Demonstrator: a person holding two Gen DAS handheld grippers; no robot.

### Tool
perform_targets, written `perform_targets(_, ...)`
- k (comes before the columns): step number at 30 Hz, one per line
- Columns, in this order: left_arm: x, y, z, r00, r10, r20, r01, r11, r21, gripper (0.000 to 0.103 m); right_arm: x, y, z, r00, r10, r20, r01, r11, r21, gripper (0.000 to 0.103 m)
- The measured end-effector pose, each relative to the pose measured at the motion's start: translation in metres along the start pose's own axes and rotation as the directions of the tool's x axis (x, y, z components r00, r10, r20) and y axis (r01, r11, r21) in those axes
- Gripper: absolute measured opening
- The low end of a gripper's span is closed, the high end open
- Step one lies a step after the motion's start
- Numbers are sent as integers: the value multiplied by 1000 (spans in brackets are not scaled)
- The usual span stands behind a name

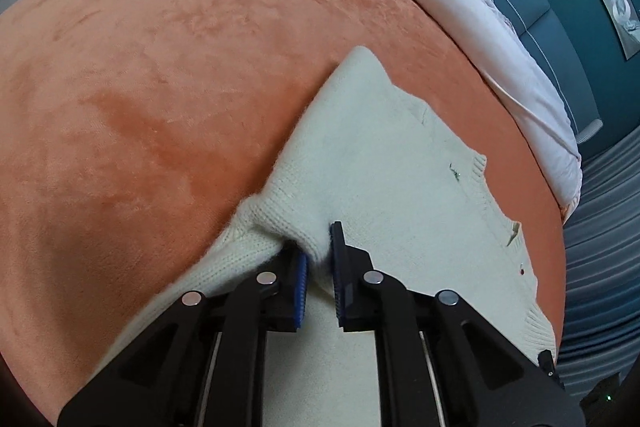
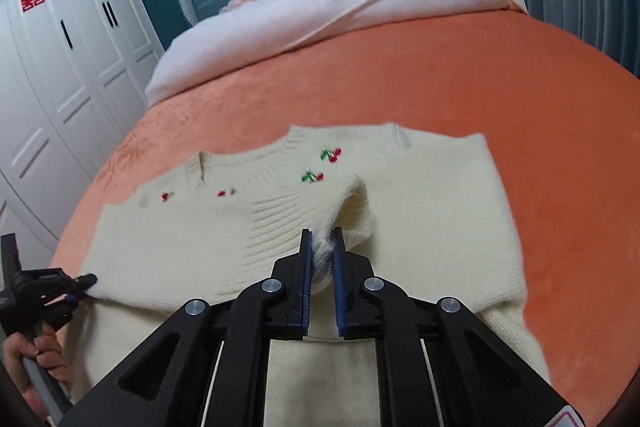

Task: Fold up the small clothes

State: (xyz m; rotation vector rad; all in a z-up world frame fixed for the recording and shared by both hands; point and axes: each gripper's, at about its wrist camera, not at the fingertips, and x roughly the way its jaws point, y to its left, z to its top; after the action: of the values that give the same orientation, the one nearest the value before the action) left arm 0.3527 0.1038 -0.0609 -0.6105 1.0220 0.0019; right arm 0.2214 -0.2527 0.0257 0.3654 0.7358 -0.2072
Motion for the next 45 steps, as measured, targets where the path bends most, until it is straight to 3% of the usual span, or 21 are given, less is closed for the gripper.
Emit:
perform_targets(1,0,-1,-1,1000,8,5,-8,1000,7,10,5,0,-2,1000,-15,-12,15,1000,-14,9)
perform_targets(3,-1,-6,-2,999,30,12,-30,999,34,10,38,-5,-16,987,-67,-146,61,997,-43,9)
perform_targets(4,-1,-6,-3,999,34,13,-34,998,45,10,43,-9,-19,987,-58,-151,55,998,-26,9)
perform_targets(8,1,-4,-5,999,42,11,-42,996,73,12,5,-9,-8,1000,14,-26,-13,999,40,9)
perform_targets(11,-6,-10,-8,997,75,25,-78,989,128,16,32,-9,-23,985,-64,-159,58,997,-44,10)
perform_targets(14,-32,-7,-15,997,68,30,-72,980,184,24,6,-13,-22,990,-58,-128,56,998,-15,12)
perform_targets(18,-84,25,-38,999,48,22,-52,976,212,38,-72,-21,-30,998,-48,-48,48,999,-10,20)
perform_targets(22,-133,73,-78,997,81,-19,-76,981,180,61,-145,-45,-77,994,-70,-86,69,997,-19,41)
perform_targets(26,-162,114,-126,988,105,-113,-89,986,139,65,-197,-72,-148,971,-95,-221,103,994,26,47)
perform_targets(31,-173,130,-166,987,74,-143,-63,994,86,75,-216,-88,-212,936,-32,-349,91,984,155,47)
perform_targets(35,-169,123,-176,990,77,-120,-65,993,98,87,-204,-88,-217,928,-8,-373,81,980,181,52)
perform_targets(40,-166,120,-176,991,82,-110,-73,994,81,87,-186,-90,-220,923,64,-380,41,964,261,53)
perform_targets(43,-166,119,-174,991,30,-133,-22,998,63,73,-183,-86,-220,935,79,-346,25,958,285,53)
perform_targets(44,-166,118,-174,990,26,-138,-18,998,62,64,-182,-83,-219,939,84,-333,17,957,290,51)
perform_targets(45,-165,117,-173,990,27,-141,-19,998,62,53,-181,-81,-218,943,94,-318,3,956,292,40)
